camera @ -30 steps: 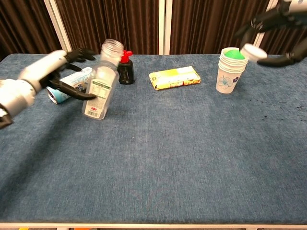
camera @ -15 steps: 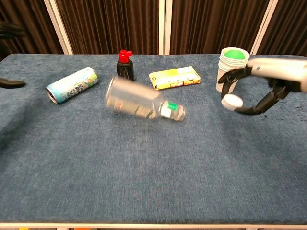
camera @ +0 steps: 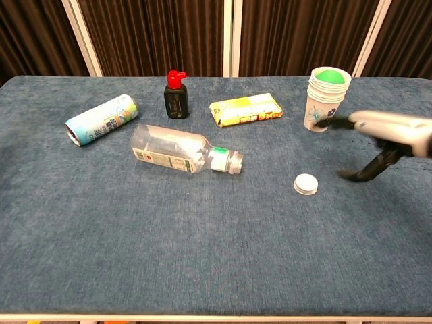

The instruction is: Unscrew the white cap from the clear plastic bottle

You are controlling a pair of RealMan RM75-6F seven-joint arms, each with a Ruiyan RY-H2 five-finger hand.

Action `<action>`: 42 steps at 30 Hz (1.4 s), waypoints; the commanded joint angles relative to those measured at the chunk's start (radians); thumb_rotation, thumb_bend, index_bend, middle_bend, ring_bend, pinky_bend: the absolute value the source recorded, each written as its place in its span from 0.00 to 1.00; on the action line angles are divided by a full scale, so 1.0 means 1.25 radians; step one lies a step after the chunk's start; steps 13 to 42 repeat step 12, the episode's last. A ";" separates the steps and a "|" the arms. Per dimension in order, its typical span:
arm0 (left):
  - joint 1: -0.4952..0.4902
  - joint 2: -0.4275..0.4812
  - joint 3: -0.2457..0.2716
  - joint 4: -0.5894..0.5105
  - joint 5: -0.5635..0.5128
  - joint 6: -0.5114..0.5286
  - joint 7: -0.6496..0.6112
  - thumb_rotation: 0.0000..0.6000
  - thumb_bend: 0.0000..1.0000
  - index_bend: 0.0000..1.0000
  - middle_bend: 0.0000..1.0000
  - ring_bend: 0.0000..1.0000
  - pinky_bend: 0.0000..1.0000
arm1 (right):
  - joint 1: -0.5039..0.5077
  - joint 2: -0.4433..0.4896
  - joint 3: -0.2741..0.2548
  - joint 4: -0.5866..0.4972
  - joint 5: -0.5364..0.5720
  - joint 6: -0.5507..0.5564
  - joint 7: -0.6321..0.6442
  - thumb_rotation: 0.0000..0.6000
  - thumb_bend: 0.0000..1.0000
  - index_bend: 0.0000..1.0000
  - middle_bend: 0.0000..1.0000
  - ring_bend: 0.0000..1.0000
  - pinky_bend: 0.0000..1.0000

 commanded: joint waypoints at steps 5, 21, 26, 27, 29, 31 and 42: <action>0.084 0.073 0.016 -0.048 -0.025 0.083 0.111 1.00 0.04 0.15 0.11 0.05 0.13 | -0.180 0.164 -0.017 -0.067 -0.110 0.279 0.132 1.00 0.27 0.00 0.01 0.00 0.00; 0.166 0.103 0.041 -0.107 -0.025 0.157 0.149 1.00 0.04 0.15 0.11 0.05 0.11 | -0.319 0.207 -0.055 -0.071 -0.179 0.467 0.178 1.00 0.27 0.00 0.00 0.00 0.00; 0.166 0.103 0.041 -0.107 -0.025 0.157 0.149 1.00 0.04 0.15 0.11 0.05 0.11 | -0.319 0.207 -0.055 -0.071 -0.179 0.467 0.178 1.00 0.27 0.00 0.00 0.00 0.00; 0.166 0.103 0.041 -0.107 -0.025 0.157 0.149 1.00 0.04 0.15 0.11 0.05 0.11 | -0.319 0.207 -0.055 -0.071 -0.179 0.467 0.178 1.00 0.27 0.00 0.00 0.00 0.00; 0.166 0.103 0.041 -0.107 -0.025 0.157 0.149 1.00 0.04 0.15 0.11 0.05 0.11 | -0.319 0.207 -0.055 -0.071 -0.179 0.467 0.178 1.00 0.27 0.00 0.00 0.00 0.00; 0.166 0.103 0.041 -0.107 -0.025 0.157 0.149 1.00 0.04 0.15 0.11 0.05 0.11 | -0.319 0.207 -0.055 -0.071 -0.179 0.467 0.178 1.00 0.27 0.00 0.00 0.00 0.00; 0.166 0.103 0.041 -0.107 -0.025 0.157 0.149 1.00 0.04 0.15 0.11 0.05 0.11 | -0.319 0.207 -0.055 -0.071 -0.179 0.467 0.178 1.00 0.27 0.00 0.00 0.00 0.00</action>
